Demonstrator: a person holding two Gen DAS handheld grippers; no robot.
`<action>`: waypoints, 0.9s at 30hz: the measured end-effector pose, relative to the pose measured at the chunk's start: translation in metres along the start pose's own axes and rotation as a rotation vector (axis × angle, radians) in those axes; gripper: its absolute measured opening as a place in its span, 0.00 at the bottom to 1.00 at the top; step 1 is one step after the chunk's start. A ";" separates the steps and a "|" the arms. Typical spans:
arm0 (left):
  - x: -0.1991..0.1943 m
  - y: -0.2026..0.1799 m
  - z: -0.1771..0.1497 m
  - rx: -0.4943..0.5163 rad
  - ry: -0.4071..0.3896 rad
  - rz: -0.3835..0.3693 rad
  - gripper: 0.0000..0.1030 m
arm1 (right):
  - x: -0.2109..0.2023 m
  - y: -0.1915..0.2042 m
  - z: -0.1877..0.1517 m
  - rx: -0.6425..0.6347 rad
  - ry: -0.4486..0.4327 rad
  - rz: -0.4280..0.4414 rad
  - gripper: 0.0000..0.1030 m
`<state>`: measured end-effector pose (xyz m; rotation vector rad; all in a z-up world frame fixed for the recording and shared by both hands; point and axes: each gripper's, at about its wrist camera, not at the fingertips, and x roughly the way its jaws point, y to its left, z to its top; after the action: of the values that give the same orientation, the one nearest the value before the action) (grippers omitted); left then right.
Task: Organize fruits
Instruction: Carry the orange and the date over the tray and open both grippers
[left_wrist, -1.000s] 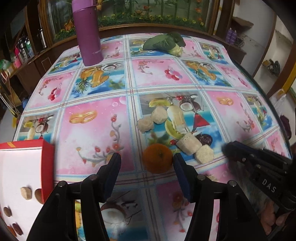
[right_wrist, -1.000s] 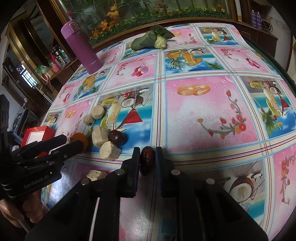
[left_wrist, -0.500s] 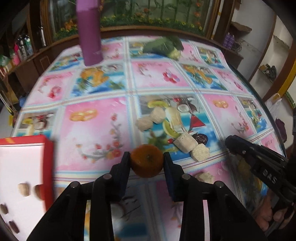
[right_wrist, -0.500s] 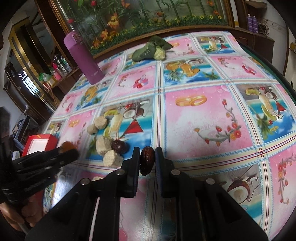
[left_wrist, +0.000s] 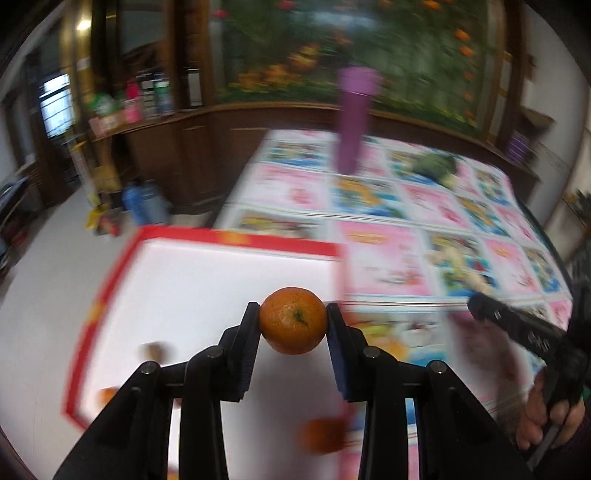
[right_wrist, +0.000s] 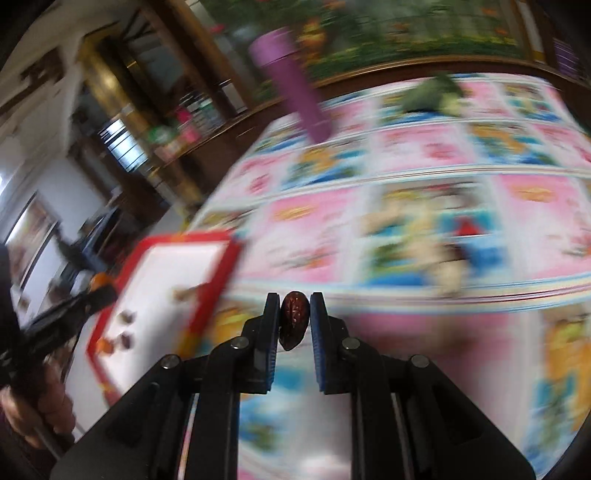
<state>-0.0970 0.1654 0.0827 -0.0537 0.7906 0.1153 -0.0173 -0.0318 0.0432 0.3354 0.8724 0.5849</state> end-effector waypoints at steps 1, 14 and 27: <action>-0.003 0.015 -0.002 -0.022 -0.006 0.025 0.34 | 0.005 0.015 -0.001 -0.020 0.013 0.021 0.18; -0.002 0.132 -0.036 -0.221 0.013 0.159 0.34 | 0.063 0.167 -0.036 -0.244 0.162 0.152 0.18; 0.019 0.128 -0.016 -0.176 0.019 0.135 0.34 | 0.091 0.180 -0.042 -0.244 0.219 0.104 0.18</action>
<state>-0.1109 0.2926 0.0573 -0.1688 0.8019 0.3125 -0.0668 0.1680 0.0522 0.0957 0.9856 0.8273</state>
